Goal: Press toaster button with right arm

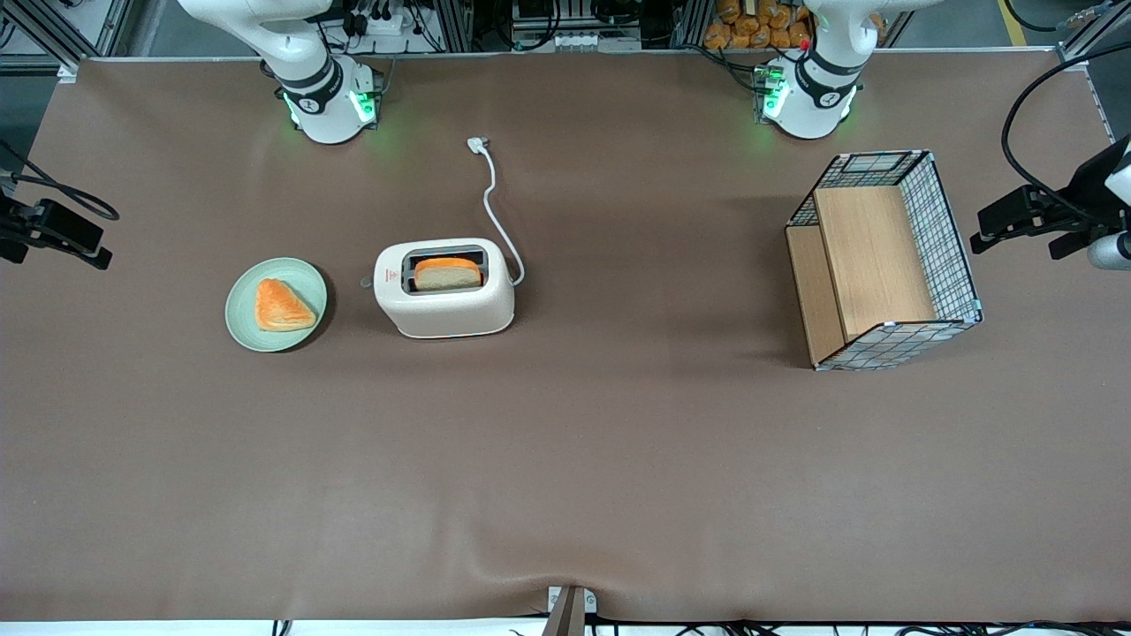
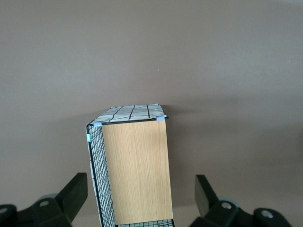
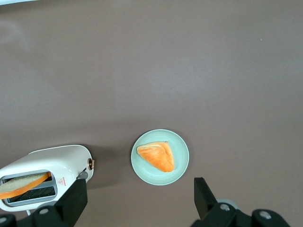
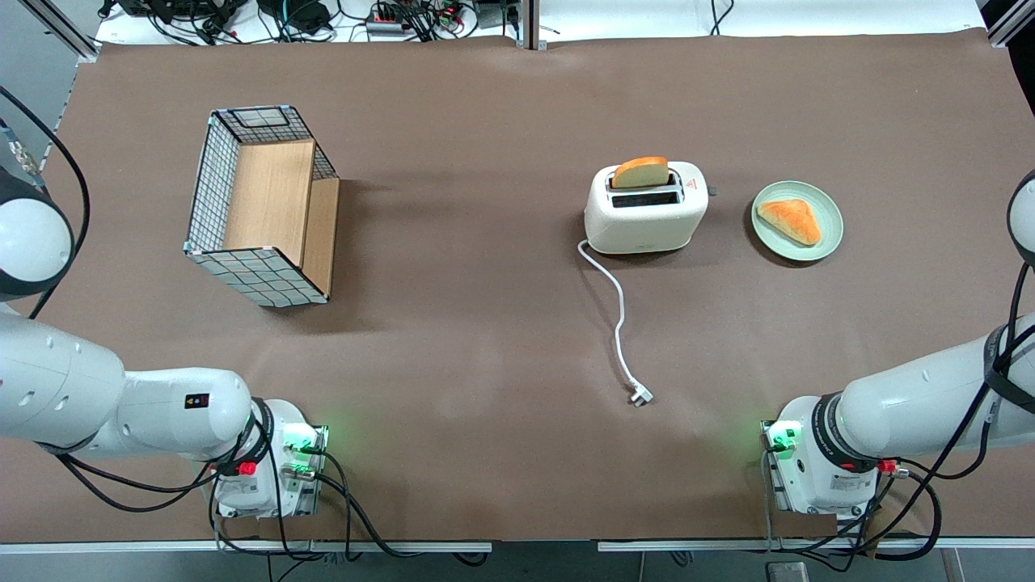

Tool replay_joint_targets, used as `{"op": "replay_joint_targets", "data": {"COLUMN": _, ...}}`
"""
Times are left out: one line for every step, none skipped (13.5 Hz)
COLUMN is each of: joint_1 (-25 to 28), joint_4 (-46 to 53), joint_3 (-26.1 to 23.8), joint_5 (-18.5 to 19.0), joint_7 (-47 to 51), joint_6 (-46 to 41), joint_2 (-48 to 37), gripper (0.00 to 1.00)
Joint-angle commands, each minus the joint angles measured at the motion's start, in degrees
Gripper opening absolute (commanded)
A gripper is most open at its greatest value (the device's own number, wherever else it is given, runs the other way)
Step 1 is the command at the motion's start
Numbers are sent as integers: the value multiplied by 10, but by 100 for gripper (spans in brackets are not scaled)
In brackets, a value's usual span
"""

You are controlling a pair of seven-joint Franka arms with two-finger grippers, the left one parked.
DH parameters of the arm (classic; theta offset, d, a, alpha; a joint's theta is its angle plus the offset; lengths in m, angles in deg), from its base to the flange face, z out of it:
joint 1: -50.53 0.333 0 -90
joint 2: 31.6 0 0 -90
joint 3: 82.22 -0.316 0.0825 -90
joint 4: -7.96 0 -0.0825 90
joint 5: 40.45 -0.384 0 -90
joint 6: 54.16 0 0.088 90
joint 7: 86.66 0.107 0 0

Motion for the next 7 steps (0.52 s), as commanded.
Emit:
{"op": "replay_joint_targets", "data": {"joint_1": -7, "joint_4": 3, "joint_3": -5, "joint_5": 6, "joint_7": -8, "joint_6": -14, "joint_2": 0, "gripper": 100}}
{"op": "replay_joint_targets", "data": {"joint_1": -7, "joint_4": 3, "joint_3": -5, "joint_5": 7, "joint_7": -4, "joint_6": -15, "joint_2": 0, "gripper": 100}}
{"op": "replay_joint_targets", "data": {"joint_1": -6, "joint_4": 3, "joint_3": -5, "joint_5": 6, "joint_7": -4, "joint_6": -15, "joint_2": 0, "gripper": 100}}
{"op": "replay_joint_targets", "data": {"joint_1": -7, "joint_4": 3, "joint_3": -5, "joint_5": 5, "joint_7": -5, "joint_6": -16, "joint_2": 0, "gripper": 100}}
{"op": "replay_joint_targets", "data": {"joint_1": -7, "joint_4": 3, "joint_3": -5, "joint_5": 4, "joint_7": -7, "joint_6": -16, "joint_2": 0, "gripper": 100}}
{"op": "replay_joint_targets", "data": {"joint_1": -8, "joint_4": 3, "joint_3": -5, "joint_5": 4, "joint_7": -8, "joint_6": -16, "joint_2": 1, "gripper": 100}}
{"op": "replay_joint_targets", "data": {"joint_1": -7, "joint_4": 2, "joint_3": -5, "joint_5": 5, "joint_7": -8, "joint_6": -16, "joint_2": 1, "gripper": 100}}
